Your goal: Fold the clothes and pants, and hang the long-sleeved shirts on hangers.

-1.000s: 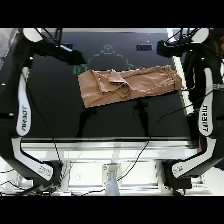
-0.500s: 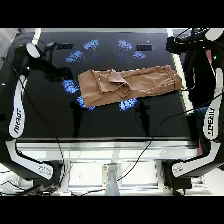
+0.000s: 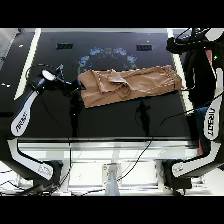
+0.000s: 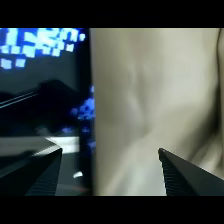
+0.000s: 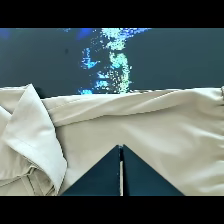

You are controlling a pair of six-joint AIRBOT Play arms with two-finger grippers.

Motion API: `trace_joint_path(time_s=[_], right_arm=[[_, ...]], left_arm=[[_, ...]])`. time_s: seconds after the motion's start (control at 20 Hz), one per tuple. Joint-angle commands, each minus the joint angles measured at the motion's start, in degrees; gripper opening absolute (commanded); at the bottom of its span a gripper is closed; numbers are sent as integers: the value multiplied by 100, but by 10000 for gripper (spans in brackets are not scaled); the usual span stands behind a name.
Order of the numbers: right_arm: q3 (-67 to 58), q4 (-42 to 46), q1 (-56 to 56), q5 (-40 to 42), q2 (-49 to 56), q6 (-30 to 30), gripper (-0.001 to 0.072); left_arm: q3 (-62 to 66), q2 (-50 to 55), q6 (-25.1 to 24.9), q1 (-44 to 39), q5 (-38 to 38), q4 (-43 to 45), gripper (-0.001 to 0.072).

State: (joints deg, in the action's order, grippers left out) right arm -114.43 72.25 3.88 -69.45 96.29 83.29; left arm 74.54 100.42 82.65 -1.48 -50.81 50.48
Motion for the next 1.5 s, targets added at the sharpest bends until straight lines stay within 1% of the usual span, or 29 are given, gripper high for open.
trace_joint_path(time_s=[0.0,0.05,0.1,0.15,0.2,0.25,0.3,0.4,0.5,0.6,0.85,0.95,1.05,1.15,1.25,1.3,1.45], right_arm=[[-2,-4,4,-2,-4,-11,44],[-2,-13,0,-7,-4,-11,44],[-2,-33,0,-9,-4,-11,44],[-2,-46,0,-20,-7,-11,44],[-2,-44,0,-31,-7,-11,43],[-2,-44,0,-52,-7,-9,44],[-2,-44,0,-72,-7,-9,44],[-2,-42,0,-120,-7,-11,44],[-2,-42,0,-166,-7,-11,44],[-2,-44,0,-227,-7,-11,44],[0,-142,0,-953,-2,-11,44],[52,-444,-9,-1014,2,-11,44],[201,-682,-94,-1010,4,-9,44],[442,-791,-334,-970,4,-7,44],[782,-800,-741,-608,9,-2,44],[988,-800,-997,-247,9,31,44],[1510,-791,-1786,933,55,417,44]], left_arm=[[-144,291,-201,-232,391,-601,619],[-144,398,-210,-310,391,-671,540],[-144,498,-210,-385,391,-769,381],[-144,546,-214,-439,420,-809,206],[-142,544,-280,-461,476,-811,91],[-138,501,-522,-459,487,-809,13],[-138,424,-643,-439,487,-798,13],[-136,125,-640,-299,459,-684,13],[-48,-289,-577,-120,181,-538,11],[249,-715,-238,96,-549,-293,11],[1867,-1366,870,269,-2841,1574,11],[2524,-1425,966,269,-3534,1718,11],[3042,-1432,1001,238,-3991,1720,11],[3257,-1440,999,160,-4321,1725,11],[3257,-1443,999,98,-4535,1722,11],[3257,-1443,999,74,-4612,1720,12],[3257,-1443,997,44,-4795,1722,12]])
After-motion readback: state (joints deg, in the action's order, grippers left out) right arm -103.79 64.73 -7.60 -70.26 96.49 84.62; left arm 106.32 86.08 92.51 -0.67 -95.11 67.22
